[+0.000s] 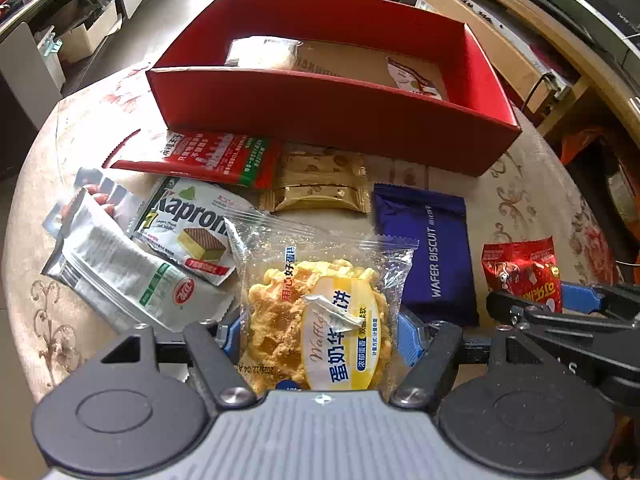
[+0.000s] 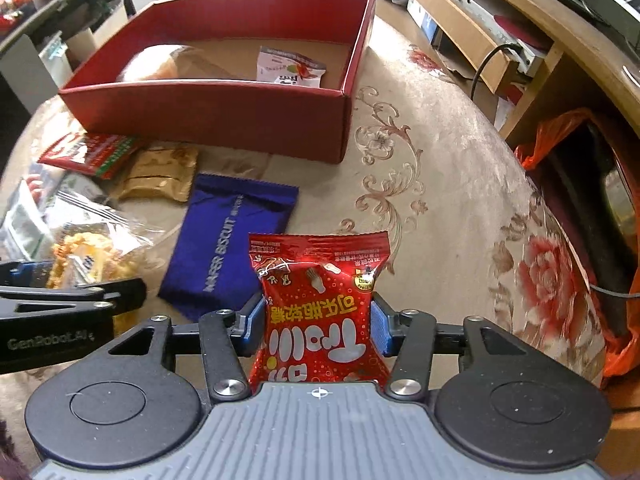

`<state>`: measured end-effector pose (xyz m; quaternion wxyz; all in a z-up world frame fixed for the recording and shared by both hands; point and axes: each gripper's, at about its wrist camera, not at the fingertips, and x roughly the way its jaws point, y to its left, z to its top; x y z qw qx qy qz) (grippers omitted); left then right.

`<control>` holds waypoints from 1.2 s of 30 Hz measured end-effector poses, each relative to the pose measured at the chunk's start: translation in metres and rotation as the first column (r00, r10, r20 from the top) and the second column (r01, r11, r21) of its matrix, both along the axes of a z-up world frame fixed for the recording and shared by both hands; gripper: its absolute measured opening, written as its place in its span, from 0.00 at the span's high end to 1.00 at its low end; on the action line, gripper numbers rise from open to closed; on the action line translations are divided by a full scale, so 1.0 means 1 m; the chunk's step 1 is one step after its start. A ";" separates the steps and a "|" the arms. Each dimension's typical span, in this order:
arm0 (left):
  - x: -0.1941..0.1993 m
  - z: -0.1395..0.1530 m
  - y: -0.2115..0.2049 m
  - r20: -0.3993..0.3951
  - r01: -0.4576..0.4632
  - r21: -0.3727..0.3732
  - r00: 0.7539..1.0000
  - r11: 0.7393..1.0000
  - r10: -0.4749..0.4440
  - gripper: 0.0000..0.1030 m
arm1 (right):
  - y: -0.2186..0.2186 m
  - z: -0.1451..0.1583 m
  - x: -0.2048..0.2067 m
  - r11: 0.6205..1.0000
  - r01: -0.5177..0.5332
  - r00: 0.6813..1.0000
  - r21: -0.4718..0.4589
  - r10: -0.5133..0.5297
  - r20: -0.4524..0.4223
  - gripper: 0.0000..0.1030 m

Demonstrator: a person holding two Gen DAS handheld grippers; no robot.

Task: Organize snacks
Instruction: 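Grasp the red Trolli bag with the right tool while the left grasps the egg-waffle bag, then carry the Trolli bag and egg-waffle bag over the red box with both tools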

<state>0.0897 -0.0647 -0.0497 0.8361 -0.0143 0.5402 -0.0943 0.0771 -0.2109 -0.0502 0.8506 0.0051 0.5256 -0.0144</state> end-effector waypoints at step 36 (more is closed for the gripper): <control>0.052 0.067 0.006 0.238 -0.088 0.038 0.968 0.995 0.076 0.35 | 0.028 0.063 0.041 1.000 0.008 0.972 0.014 -0.011 0.235 0.43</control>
